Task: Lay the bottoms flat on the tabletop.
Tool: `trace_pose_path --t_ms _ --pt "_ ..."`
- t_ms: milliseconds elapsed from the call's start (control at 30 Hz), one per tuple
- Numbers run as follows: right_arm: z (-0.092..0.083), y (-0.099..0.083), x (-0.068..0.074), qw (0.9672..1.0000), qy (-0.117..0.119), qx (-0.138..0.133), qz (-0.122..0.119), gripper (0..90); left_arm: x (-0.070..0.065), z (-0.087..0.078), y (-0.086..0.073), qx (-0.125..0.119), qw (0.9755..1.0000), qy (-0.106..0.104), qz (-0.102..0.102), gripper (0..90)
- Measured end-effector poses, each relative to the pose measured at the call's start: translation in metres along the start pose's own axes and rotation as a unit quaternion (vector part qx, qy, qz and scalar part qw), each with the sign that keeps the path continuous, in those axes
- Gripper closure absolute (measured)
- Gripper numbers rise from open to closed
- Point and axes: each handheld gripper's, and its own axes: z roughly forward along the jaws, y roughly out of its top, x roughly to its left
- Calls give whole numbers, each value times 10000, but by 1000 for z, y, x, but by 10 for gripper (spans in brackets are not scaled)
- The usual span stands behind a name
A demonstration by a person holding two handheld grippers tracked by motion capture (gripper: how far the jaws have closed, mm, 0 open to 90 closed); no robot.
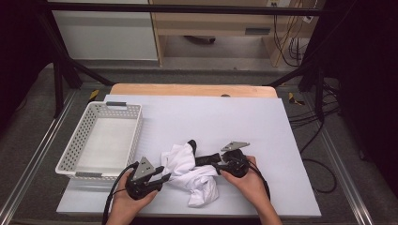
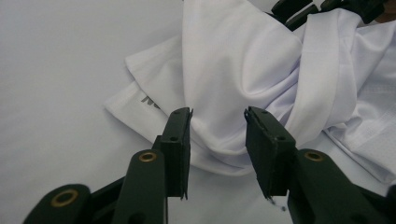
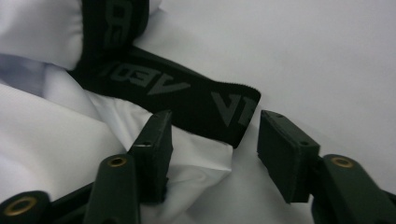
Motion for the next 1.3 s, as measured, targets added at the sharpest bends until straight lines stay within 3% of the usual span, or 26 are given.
trace_pose_path --t_ms 133,233,300,367,433,567,700,833,967,1067,1300 --pt "2 1 6 9999 -124 -23 -46 431 0 1 0 -3 10000 28 -37 574" --pt "2 0 13 9995 -265 -29 -196 557 0 2 0 -7 10000 53 -67 560" --pt "2 0 16 9992 -251 -61 -292 681 1 2 0 -5 9999 72 -75 548" --pt "2 0 18 9984 -425 -94 -348 806 2 2 0 -8 9999 92 -80 546" --pt "1 0 15 9988 -389 -104 -280 849 2 2 0 -16 9999 103 -75 546" --pt "-3 0 11 9990 -312 -221 -218 868 2 1 1 -46 9999 140 -72 545" --pt "-18 4 3 9971 -513 -546 -123 868 3 1 1 -75 9998 142 -92 545" --pt "-39 3 -16 9907 -954 -966 97 868 2 0 2 -120 9998 134 -83 545" --pt "-60 -1 -26 9848 -986 -1398 313 869 -1 1 7 -223 9996 177 11 533" --pt "-69 2 -21 9834 -853 -1575 286 869 -3 5 14 -269 9995 155 73 512" --pt "-81 26 9 9814 -574 -1825 -145 868 -11 14 43 -402 9985 121 357 476"
